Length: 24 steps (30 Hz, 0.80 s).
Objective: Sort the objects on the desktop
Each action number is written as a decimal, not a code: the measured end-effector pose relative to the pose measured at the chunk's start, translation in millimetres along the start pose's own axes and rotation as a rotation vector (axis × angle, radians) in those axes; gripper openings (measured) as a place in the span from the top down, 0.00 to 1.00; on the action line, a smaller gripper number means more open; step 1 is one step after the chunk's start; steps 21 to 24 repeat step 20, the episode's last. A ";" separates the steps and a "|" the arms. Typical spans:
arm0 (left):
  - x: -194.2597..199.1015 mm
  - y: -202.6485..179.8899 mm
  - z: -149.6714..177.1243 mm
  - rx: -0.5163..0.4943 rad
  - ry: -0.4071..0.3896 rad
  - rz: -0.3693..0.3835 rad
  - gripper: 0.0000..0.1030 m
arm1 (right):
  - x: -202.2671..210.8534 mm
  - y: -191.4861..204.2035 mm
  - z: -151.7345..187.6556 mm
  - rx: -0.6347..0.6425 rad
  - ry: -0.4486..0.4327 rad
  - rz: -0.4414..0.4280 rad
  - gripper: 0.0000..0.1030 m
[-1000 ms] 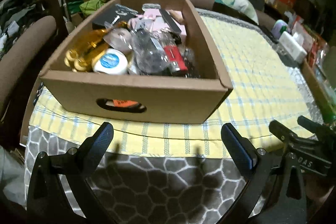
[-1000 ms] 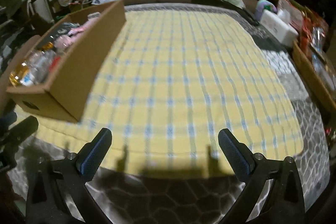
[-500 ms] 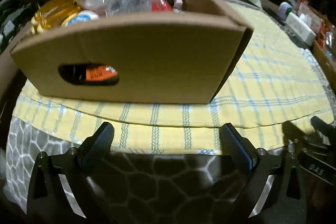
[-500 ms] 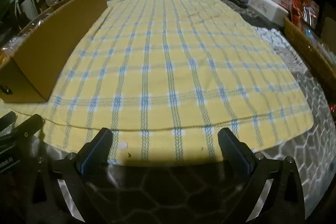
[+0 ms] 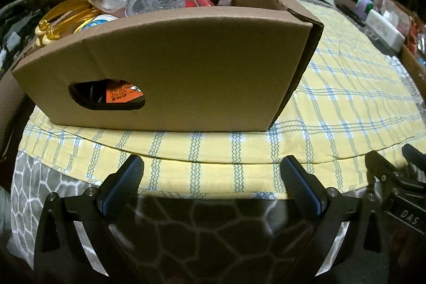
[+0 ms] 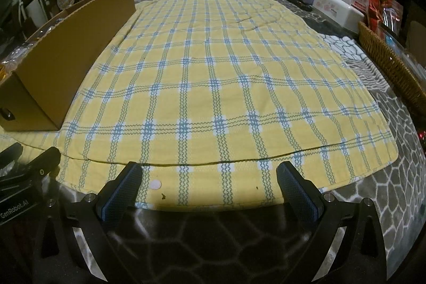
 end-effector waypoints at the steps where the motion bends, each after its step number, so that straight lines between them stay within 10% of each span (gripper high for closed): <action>1: 0.0 -0.1 0.0 0.000 0.000 0.000 0.00 | 0.0 0.1 0.0 0.000 0.000 0.000 0.00; 24: -0.6 0.6 -2.4 -0.001 0.001 -0.001 0.00 | -0.1 -0.3 -0.3 0.000 0.000 0.000 0.00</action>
Point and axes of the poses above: each gripper's, at about its wrist camera, not at the fingertips, and x roughly against the way its jaws point, y to its left, z to its underside, the point moved 1 cm from there along -x, roughly the way its jaws point, and after that the axes turned 9 degrees about y, right-handed, at the moved point
